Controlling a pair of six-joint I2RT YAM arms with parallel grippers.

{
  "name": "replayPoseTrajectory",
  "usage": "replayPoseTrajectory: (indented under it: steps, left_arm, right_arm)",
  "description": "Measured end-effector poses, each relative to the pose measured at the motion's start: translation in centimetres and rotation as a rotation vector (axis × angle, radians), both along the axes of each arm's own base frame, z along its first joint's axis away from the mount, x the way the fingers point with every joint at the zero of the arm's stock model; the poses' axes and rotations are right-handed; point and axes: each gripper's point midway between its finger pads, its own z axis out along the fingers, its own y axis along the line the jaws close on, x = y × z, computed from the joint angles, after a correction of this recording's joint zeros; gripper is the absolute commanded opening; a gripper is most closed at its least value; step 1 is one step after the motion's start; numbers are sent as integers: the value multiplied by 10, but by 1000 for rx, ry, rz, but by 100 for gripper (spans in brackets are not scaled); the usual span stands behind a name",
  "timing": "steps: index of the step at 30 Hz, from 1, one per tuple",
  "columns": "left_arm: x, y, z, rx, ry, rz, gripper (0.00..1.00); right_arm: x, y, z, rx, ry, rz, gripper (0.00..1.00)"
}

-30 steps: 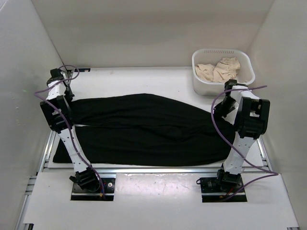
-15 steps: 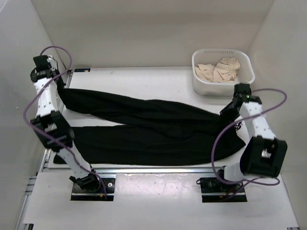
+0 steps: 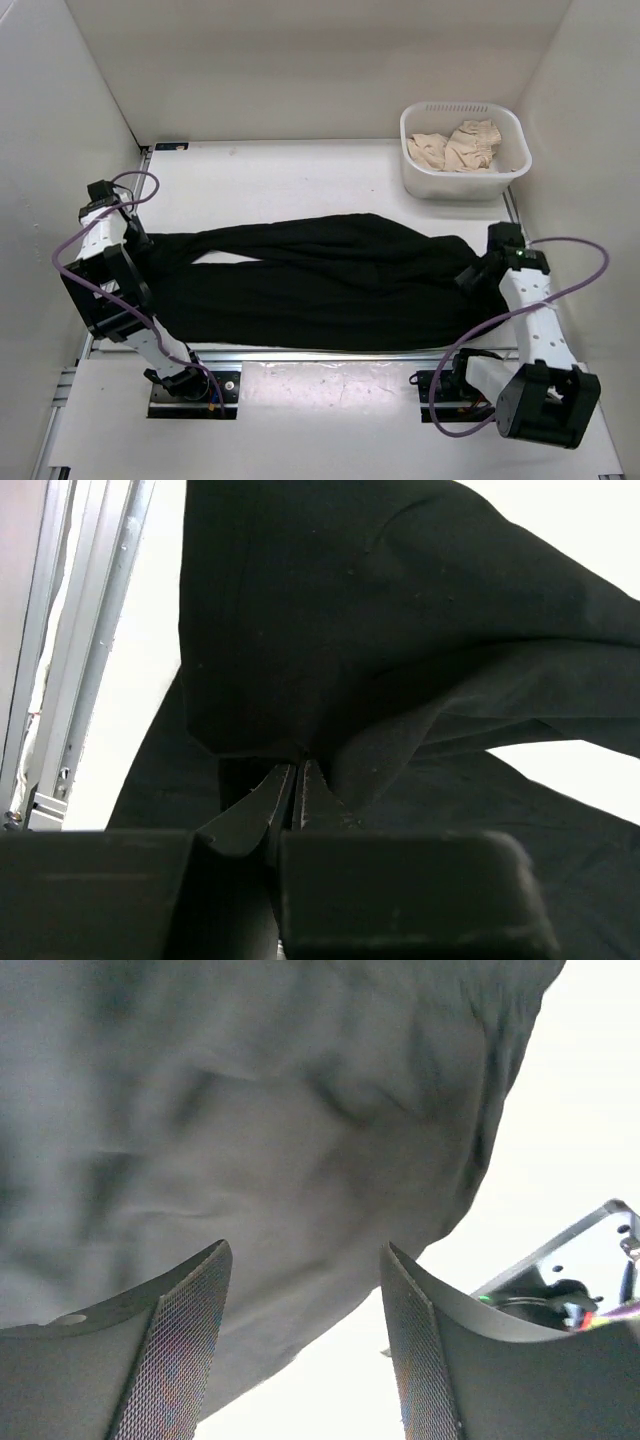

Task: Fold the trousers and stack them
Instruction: Fold the trousers

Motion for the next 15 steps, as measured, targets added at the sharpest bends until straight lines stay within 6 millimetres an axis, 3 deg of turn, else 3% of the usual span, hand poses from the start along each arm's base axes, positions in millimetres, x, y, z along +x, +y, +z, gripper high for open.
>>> replayPoseTrajectory:
  steps: [2, 5, 8, 12, 15]
  left_arm:
    - [-1, 0, 1, 3, -3, 0, 14]
    - [1, 0, 6, 13, -21, -1, 14]
    - [2, 1, 8, 17, -28, -1, 14]
    - [2, 1, 7, 17, -26, -1, 14]
    - [2, 1, 5, 14, -21, -1, 14]
  right_arm:
    - [20, -4, 29, -18, -86, -30, 76]
    - [58, -12, 69, -37, -193, -88, 80]
    - [102, -22, 85, -41, -214, -142, 82]
    - [166, -40, 59, -56, -147, -200, 80]
    - [188, -51, 22, -47, -94, -247, 79]
